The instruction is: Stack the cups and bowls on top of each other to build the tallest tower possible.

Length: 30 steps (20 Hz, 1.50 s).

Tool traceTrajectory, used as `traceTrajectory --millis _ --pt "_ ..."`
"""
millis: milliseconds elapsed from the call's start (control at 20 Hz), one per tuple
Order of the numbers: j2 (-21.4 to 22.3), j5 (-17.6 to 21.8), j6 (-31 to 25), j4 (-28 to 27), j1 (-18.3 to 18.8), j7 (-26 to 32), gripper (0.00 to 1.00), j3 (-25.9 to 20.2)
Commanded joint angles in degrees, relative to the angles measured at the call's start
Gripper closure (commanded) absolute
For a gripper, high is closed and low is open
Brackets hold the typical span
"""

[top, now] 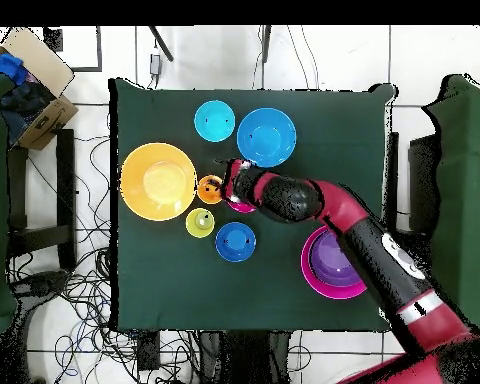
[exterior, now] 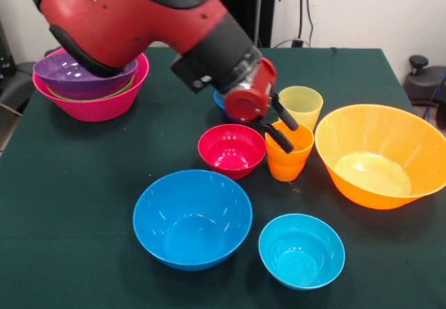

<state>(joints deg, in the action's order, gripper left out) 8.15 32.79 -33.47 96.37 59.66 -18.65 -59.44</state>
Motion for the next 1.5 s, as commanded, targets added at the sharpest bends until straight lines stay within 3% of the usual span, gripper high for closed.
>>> traceTrajectory --millis 50,250,650,1100,1500 --pt "14.33 -1.98 -17.85 -15.21 -12.47 -17.11 0.0 16.75" --pt "13.58 -1.41 -21.12 -20.09 -16.07 -15.55 0.0 18.88" --pt "11.2 0.29 -17.6 -25.44 -20.68 -15.03 0.0 20.64" --pt "12.2 -0.1 -17.26 -29.77 -24.79 -13.62 0.0 21.71" --pt "14.94 3.51 -16.0 -33.14 -30.77 -14.17 0.0 26.15"
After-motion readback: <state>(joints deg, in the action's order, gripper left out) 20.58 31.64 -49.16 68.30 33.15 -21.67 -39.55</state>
